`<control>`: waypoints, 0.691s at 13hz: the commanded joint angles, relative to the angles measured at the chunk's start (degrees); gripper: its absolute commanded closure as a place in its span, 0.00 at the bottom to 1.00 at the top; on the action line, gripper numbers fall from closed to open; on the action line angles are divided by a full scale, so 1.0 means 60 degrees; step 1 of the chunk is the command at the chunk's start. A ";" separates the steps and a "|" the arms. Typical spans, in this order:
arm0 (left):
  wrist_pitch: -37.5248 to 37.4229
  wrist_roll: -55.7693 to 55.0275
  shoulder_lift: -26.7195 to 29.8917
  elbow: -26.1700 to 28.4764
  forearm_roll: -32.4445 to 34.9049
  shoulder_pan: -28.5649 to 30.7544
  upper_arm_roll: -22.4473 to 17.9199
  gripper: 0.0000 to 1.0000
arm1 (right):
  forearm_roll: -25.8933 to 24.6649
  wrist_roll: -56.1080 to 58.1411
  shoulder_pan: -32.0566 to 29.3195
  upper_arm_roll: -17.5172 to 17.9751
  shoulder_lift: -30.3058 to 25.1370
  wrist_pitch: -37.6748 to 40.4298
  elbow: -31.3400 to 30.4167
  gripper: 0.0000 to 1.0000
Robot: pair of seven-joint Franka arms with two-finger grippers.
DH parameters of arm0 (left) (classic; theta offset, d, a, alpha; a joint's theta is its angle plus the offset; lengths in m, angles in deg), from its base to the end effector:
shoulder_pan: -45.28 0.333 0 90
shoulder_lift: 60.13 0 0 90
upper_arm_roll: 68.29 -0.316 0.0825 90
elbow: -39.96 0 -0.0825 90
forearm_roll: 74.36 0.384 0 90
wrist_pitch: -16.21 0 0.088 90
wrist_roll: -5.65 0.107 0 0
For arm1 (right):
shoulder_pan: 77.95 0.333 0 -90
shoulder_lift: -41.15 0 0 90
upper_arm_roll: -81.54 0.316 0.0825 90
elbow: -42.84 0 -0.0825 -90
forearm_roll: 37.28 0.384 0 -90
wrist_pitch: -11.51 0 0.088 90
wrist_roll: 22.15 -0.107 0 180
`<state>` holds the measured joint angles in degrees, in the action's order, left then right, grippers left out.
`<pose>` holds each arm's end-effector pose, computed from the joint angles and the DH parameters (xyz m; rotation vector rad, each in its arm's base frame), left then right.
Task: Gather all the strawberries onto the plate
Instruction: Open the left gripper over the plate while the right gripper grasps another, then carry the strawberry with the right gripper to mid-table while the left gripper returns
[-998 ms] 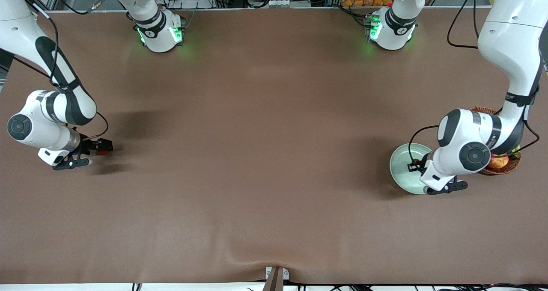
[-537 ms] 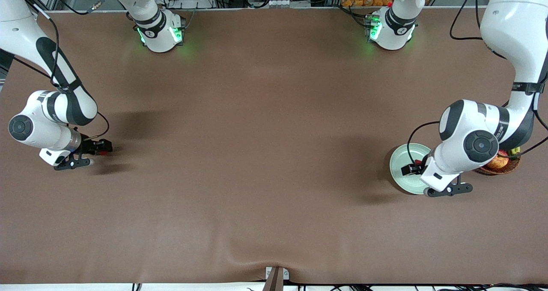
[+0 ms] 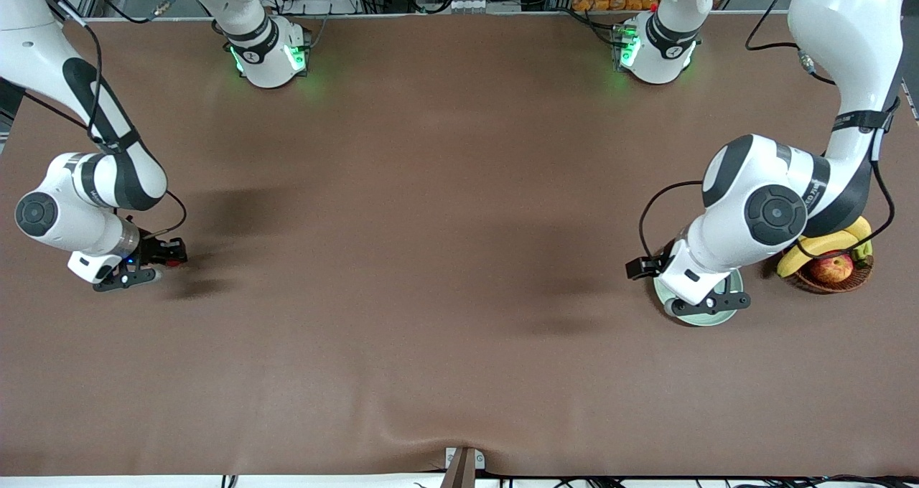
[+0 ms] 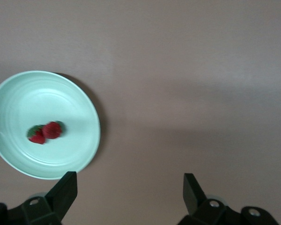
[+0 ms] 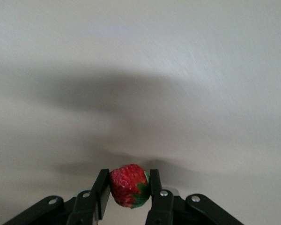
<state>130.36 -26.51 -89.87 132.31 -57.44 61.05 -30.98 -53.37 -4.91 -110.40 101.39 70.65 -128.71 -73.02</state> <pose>0.6476 -0.1746 0.3711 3.1115 0.1867 -0.0616 0.5807 -0.1328 0.2011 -3.1063 -0.4136 0.0694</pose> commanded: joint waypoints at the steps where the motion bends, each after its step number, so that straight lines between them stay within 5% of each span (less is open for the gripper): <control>1: -0.0245 -0.0936 -0.0214 -0.0508 -0.0139 -0.0370 0.0271 0.00 | -0.0160 0.0012 -0.0157 0.1082 -0.0243 0.0050 0.0163 1.00; 4: -0.0231 -0.2006 -0.0404 -0.0642 -0.0154 -0.1073 0.0256 0.00 | -0.0102 -0.0119 0.0528 0.1978 -0.0155 -0.0096 0.0443 1.00; 9: -0.0099 -0.2976 -0.0771 -0.0759 -0.0081 -0.1705 0.0213 0.00 | 0.1274 -0.1304 0.2989 0.1965 0.0414 -0.0097 0.1671 1.00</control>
<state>130.41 -43.62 -93.30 129.71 -57.75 51.28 -29.51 -47.59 -10.59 -95.70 113.59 70.26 -129.60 -66.65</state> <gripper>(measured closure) 0.000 0.612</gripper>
